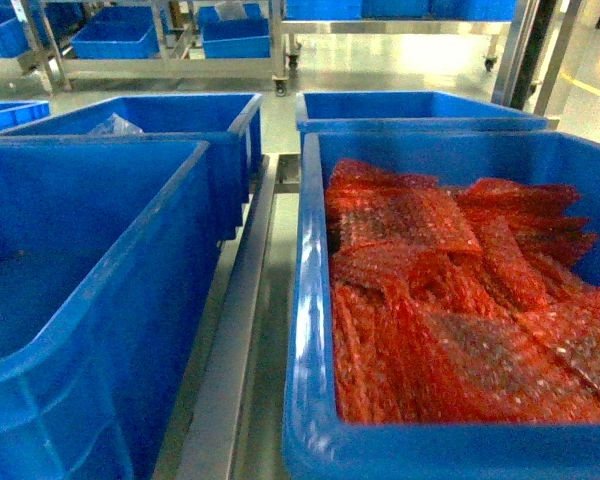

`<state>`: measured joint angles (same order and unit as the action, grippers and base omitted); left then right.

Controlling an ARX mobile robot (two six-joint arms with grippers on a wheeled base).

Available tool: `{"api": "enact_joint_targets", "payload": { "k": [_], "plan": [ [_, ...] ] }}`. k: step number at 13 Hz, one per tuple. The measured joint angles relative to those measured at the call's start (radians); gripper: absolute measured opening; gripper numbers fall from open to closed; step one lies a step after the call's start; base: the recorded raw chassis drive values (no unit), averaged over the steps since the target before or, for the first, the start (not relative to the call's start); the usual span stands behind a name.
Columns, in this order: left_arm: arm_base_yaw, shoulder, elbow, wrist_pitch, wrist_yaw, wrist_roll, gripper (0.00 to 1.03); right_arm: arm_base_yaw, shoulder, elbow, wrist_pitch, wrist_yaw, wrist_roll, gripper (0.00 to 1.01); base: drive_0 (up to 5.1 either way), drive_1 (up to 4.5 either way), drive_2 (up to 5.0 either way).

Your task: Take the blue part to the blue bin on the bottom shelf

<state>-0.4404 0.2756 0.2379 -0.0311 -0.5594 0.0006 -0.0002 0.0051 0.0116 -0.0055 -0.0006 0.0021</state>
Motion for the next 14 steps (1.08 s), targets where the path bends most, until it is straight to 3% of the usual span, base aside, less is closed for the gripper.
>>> {"api": "enact_joint_targets", "payload": {
  "k": [1,14],
  "plan": [
    [0.0,0.001,0.0,0.001,-0.002,0.0,0.44,0.0,0.0,0.0,0.0,0.001,0.0,0.98,0.0,4.35,-4.3],
    [0.0,0.003,0.0,0.002,-0.001,0.0,0.44,0.0,0.0,0.0,0.0,0.0,0.0,0.98,0.0,0.0,0.0]
  ]
}}
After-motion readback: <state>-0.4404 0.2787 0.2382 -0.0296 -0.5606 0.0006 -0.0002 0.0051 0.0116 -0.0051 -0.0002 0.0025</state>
